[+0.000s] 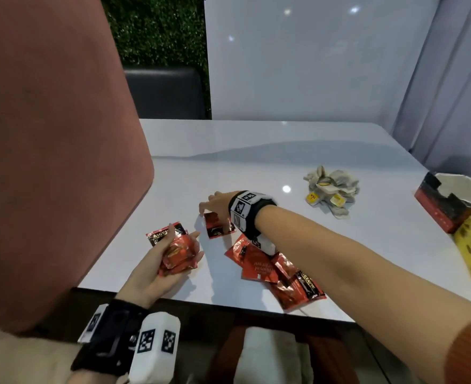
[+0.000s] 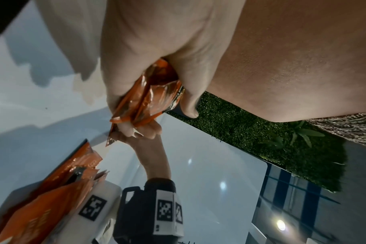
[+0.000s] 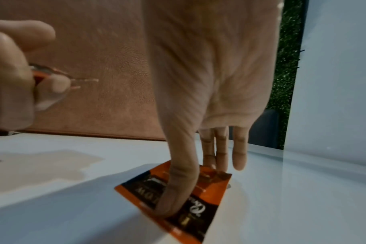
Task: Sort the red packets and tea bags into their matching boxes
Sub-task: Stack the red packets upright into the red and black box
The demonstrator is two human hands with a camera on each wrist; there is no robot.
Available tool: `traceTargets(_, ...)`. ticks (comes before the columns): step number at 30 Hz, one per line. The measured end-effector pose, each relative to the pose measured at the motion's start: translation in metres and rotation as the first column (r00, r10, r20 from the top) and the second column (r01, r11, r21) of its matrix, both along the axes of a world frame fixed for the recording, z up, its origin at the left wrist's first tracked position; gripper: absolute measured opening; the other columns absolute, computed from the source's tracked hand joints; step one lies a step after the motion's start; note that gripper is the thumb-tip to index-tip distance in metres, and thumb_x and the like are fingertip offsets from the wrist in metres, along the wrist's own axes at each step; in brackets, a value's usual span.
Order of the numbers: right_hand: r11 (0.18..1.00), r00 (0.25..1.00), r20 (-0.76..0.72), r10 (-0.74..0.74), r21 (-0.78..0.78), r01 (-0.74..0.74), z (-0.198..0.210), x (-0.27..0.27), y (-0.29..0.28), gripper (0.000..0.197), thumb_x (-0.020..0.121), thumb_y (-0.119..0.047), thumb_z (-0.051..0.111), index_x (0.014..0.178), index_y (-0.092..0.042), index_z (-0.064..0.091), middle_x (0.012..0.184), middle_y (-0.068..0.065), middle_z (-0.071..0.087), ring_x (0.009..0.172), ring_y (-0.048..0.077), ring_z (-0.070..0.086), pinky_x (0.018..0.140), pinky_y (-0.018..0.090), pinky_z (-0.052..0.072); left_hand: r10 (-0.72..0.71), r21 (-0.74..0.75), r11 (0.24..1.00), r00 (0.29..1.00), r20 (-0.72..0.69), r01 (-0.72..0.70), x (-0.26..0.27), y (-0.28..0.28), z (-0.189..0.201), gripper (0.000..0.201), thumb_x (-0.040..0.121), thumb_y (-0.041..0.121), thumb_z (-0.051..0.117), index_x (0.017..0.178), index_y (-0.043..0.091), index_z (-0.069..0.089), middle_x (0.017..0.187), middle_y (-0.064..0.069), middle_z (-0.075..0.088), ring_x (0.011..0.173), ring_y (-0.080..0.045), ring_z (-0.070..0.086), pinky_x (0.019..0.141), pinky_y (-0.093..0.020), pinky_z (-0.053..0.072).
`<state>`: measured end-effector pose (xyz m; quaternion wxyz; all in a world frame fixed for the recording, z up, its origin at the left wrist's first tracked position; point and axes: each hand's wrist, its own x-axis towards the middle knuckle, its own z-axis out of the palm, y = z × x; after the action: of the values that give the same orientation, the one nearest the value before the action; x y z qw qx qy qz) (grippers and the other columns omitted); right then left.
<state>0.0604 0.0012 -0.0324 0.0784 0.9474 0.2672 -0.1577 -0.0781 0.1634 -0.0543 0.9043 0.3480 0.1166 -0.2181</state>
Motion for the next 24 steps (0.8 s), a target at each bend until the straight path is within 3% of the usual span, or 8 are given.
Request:
traceTargets(4,0.981,0.998,-0.017,-0.053,0.188,0.055,0.007,0.001,-0.010,0.050,0.075,-0.019,0.074,0.119,-0.010,0.052,0.117,0.013,0.057,0.110,0.028,0.053,0.081,0.037,0.044,0.057,-0.031,0.998,0.998,-0.028,-0.058,0.002,-0.012,0.000,0.080,0.029,0.028,0.095,0.099,0.008,0.062,0.086,-0.011,0.067,0.077,-0.021,0.068,0.085,-0.041,0.052)
traceTargets(8,0.778,0.954,0.061,-0.293,0.596,0.201,0.034,-0.014,-0.035,0.026,0.080,-0.017,0.069,0.104,-0.005,0.065,0.107,0.015,0.065,0.101,0.030,0.059,0.069,0.025,0.045,0.055,-0.033,0.998,0.998,-0.010,-0.055,0.001,-0.033,0.006,0.085,0.032,0.029,0.092,0.108,0.015,0.057,0.085,-0.012,0.067,0.076,-0.021,0.068,0.093,-0.039,0.048)
traceTargets(10,0.500,0.897,-0.002,-0.441,0.830,0.247,0.048,-0.035,-0.055,0.016,0.081,-0.013,0.069,0.095,-0.006,0.064,0.096,0.016,0.065,0.090,0.028,0.060,0.058,0.018,0.038,0.051,-0.022,0.998,0.998,0.019,-0.051,0.002,-0.047,0.008,0.093,0.030,0.033,0.092,0.113,0.012,0.054,0.083,-0.011,0.068,0.075,-0.020,0.069,0.089,-0.042,0.050)
traceTargets(12,0.079,0.858,-0.192,-0.477,0.962,0.260,0.057,-0.065,-0.072,0.017,0.080,-0.007,0.070,0.093,-0.008,0.058,0.089,0.013,0.062,0.076,0.023,0.059,0.054,0.018,0.044,0.041,-0.023,0.999,0.996,0.077,-0.039,0.002,-0.060,0.009,0.101,0.019,0.037,0.093,0.107,0.009,0.054,0.081,-0.008,0.069,0.075,-0.017,0.069,0.087,-0.043,0.051)
traceTargets(15,-0.375,0.808,-0.525,-0.266,0.829,0.415,0.049,-0.114,-0.081,0.035,0.082,0.001,0.066,0.111,0.000,0.048,0.092,0.014,0.058,0.070,0.020,0.060,0.052,0.023,0.056,0.017,0.053,0.998,0.981,0.193,-0.027,-0.001,-0.087,0.013,0.090,0.031,0.048,0.088,0.105,0.007,0.059,0.081,-0.005,0.069,0.076,-0.014,0.069,0.088,-0.039,0.054)
traceTargets(17,-0.339,0.770,-0.539,-0.341,0.835,0.435,0.034,-0.138,-0.074,0.033,0.082,-0.005,0.068,0.108,-0.004,0.049,0.095,0.012,0.060,0.075,0.022,0.064,0.066,0.032,0.059,-0.001,0.127,0.991,0.964,0.266,-0.033,-0.006,-0.109,0.019,0.061,0.052,0.051,0.076,0.095,0.009,0.066,0.083,-0.007,0.068,0.077,-0.014,0.067,0.078,-0.033,0.056)
traceTargets(20,0.102,0.789,-0.181,-0.587,0.951,0.293,0.023,-0.160,-0.066,0.014,0.089,-0.016,0.058,0.101,-0.010,0.054,0.091,0.003,0.063,0.085,0.018,0.062,0.076,0.026,0.049,-0.024,0.191,0.981,0.968,0.248,-0.025,-0.010,-0.135,0.028,0.035,0.080,0.036,0.064,0.100,0.007,0.066,0.094,-0.010,0.066,0.092,-0.020,0.063,0.080,-0.032,0.052)
traceTargets(24,0.367,0.818,0.014,-0.575,0.898,0.242,0.028,-0.170,-0.103,0.013,0.098,-0.023,0.038,0.105,-0.014,0.045,0.082,0.007,0.067,0.070,0.020,0.062,0.066,0.035,0.050,-0.032,0.093,0.996,0.986,0.166,0.017,-0.003,-0.134,0.025,0.018,0.096,0.018,0.046,0.097,0.012,0.063,0.079,-0.005,0.071,0.070,-0.016,0.070,0.069,-0.031,0.057)
